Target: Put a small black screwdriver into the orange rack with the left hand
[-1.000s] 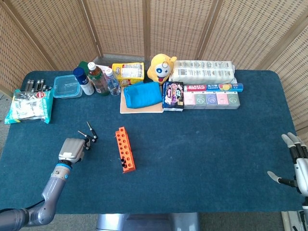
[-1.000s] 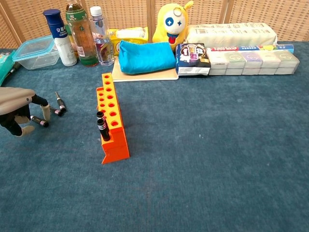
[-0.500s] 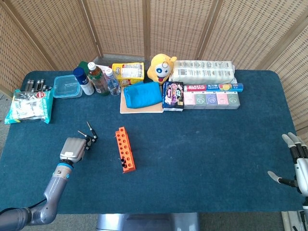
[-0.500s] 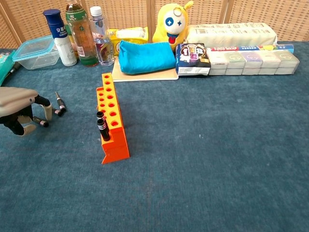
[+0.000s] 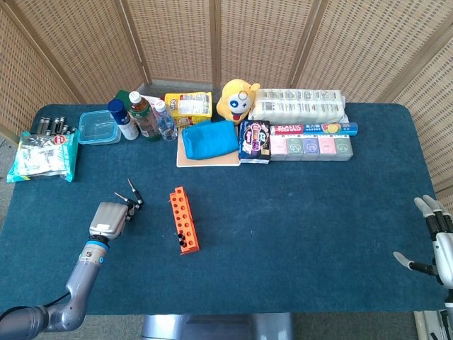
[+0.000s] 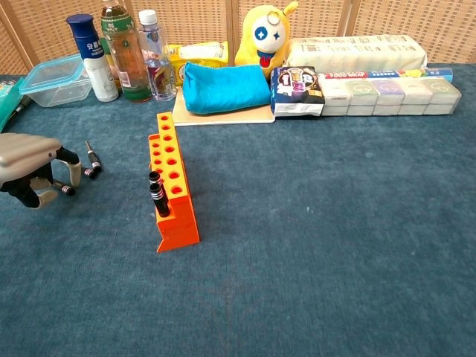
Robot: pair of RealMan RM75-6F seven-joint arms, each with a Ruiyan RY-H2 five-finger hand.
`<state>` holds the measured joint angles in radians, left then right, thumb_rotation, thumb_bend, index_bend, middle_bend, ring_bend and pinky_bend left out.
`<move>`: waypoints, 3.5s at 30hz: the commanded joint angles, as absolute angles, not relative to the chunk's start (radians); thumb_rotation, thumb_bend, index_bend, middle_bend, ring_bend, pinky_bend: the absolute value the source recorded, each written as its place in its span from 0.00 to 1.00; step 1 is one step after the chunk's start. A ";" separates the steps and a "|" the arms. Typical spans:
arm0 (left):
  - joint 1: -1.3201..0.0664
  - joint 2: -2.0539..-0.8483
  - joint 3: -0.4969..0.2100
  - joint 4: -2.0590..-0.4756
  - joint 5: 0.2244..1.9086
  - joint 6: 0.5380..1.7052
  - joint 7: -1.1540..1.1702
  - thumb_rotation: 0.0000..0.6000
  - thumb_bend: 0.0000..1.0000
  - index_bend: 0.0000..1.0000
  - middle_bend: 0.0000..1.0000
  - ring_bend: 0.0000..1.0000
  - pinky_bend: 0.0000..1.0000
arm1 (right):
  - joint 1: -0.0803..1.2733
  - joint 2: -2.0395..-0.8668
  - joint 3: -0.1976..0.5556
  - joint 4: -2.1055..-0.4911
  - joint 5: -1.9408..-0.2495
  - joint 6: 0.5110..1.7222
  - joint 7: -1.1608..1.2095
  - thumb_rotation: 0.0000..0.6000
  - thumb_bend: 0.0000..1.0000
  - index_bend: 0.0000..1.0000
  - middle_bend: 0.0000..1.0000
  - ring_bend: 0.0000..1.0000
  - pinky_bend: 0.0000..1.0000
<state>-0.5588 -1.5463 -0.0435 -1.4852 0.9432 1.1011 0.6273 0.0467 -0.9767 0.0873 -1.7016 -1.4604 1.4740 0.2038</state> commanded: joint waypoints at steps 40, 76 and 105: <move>-0.553 -1.599 -0.035 -1.436 0.961 1.115 0.713 1.00 0.45 0.48 1.00 1.00 1.00 | 0.046 -0.966 0.086 -1.705 -1.463 1.471 0.225 1.00 0.00 0.01 0.03 0.04 0.08; -0.536 -1.558 -0.051 -1.505 0.989 1.151 0.714 1.00 0.45 0.62 1.00 1.00 1.00 | 0.048 -0.963 0.084 -1.708 -1.464 1.467 0.228 1.00 0.00 0.01 0.03 0.04 0.08; -0.471 -1.251 -0.084 -1.823 1.092 1.109 0.332 1.00 0.45 0.62 1.00 1.00 1.00 | 0.053 -0.972 0.077 -1.717 -1.468 1.457 0.191 1.00 0.00 0.01 0.03 0.04 0.08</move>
<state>-0.4784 -1.3018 -0.0762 -1.7690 1.0873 1.1475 0.4025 0.0527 -0.9713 0.0774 -1.7169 -1.4672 1.4574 0.1913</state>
